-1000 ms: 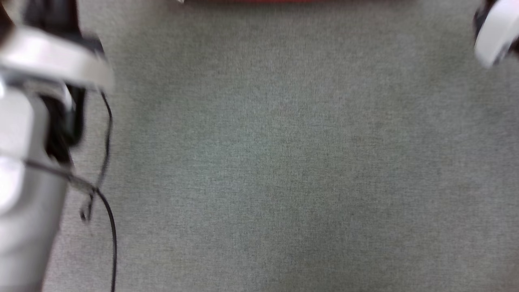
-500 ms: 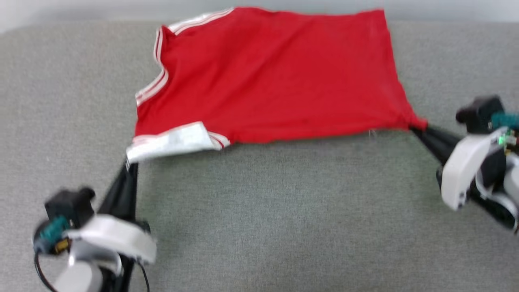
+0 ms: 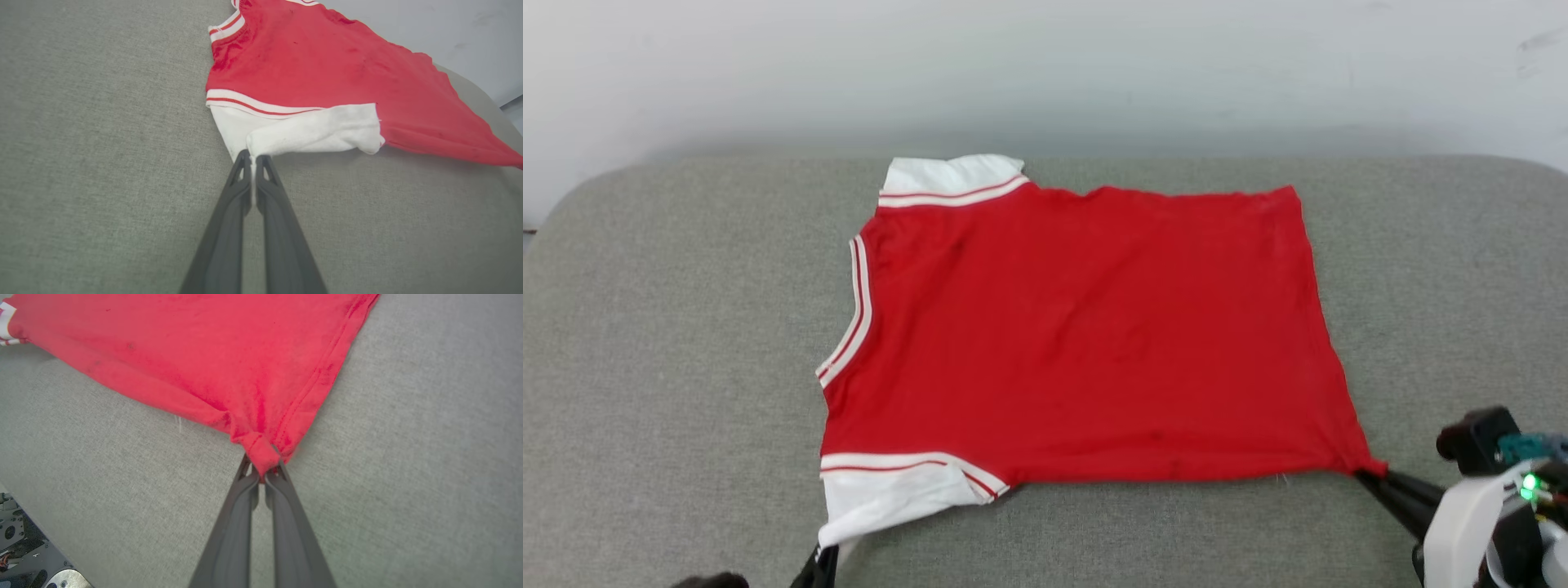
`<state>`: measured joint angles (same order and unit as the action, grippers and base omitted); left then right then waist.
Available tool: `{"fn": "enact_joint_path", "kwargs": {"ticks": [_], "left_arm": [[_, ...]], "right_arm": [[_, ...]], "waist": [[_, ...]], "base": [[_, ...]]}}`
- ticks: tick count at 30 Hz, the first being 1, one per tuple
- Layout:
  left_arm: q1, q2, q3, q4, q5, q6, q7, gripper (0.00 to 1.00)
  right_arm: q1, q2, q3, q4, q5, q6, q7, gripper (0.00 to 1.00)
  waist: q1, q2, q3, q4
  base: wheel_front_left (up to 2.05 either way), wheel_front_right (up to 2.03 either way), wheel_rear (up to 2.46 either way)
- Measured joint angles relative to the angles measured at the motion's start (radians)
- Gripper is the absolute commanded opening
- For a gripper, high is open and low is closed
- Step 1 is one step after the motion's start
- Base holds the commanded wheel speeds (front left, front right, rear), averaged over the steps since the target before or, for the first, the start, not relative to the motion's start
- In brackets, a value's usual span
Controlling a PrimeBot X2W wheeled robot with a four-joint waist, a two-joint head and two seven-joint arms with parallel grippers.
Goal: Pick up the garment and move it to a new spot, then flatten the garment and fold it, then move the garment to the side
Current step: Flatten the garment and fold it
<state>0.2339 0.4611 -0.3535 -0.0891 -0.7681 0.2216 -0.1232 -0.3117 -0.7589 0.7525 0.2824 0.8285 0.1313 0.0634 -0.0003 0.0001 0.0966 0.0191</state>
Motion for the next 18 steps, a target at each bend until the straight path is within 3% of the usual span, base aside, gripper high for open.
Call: {"fn": "enact_joint_path", "kwargs": {"ticks": [6,11,18], "left_arm": [[0.113,-0.012,-0.012,-0.022,-0.045,0.016,0.016,0.0],[0.207,0.02,-0.027,-0.045,-0.055,0.017,0.041,0.0],[0.217,0.033,-0.041,-0.07,-0.068,0.001,0.064,0.0]], "right_arm": [[0.163,-0.013,-0.065,-0.064,-0.011,0.0,0.041,0.0],[0.278,-0.027,-0.133,-0.114,-0.021,0.0,0.082,0.0],[0.373,-0.016,-0.225,-0.176,-0.056,0.0,0.142,0.0]], "waist": [[0.0001,0.0,-0.047,-0.007],[0.0001,0.0,-0.07,-0.007],[0.0002,0.0,-0.082,0.002]], "base": [[0.0,0.0,0.0],[0.0,0.0,0.0],[0.0,0.0,0.0]]}}
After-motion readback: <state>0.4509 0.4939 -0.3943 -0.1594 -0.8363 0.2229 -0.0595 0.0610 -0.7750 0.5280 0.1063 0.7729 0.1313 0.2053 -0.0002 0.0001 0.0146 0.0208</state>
